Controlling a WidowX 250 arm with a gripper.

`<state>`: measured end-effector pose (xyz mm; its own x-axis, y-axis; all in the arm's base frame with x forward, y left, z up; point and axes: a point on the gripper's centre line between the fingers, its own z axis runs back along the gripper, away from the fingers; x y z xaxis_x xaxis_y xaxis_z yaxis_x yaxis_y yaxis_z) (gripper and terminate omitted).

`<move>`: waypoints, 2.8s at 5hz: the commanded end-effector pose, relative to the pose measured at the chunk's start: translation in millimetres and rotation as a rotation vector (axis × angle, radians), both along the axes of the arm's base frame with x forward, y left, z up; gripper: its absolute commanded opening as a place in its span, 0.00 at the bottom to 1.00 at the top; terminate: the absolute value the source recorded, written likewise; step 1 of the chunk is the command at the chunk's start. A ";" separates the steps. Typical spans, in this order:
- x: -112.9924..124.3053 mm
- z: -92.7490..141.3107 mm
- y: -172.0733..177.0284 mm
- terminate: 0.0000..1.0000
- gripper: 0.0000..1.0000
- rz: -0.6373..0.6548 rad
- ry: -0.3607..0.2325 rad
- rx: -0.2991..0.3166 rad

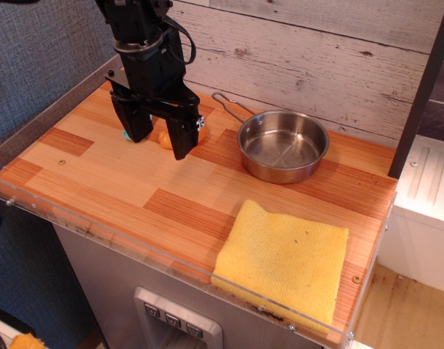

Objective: Put the brush onto the cloth.

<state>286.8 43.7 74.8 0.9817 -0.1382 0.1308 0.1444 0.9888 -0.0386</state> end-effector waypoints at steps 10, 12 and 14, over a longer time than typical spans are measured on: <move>95.9 -52.7 100.9 0.00 1.00 0.226 0.046 0.117; 94.3 -50.7 90.3 0.00 0.00 0.211 0.050 0.130; 73.9 9.7 87.6 0.00 0.00 0.269 -0.079 0.137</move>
<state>358.8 125.0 62.1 0.9841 0.1047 0.1438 -0.1181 0.9891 0.0876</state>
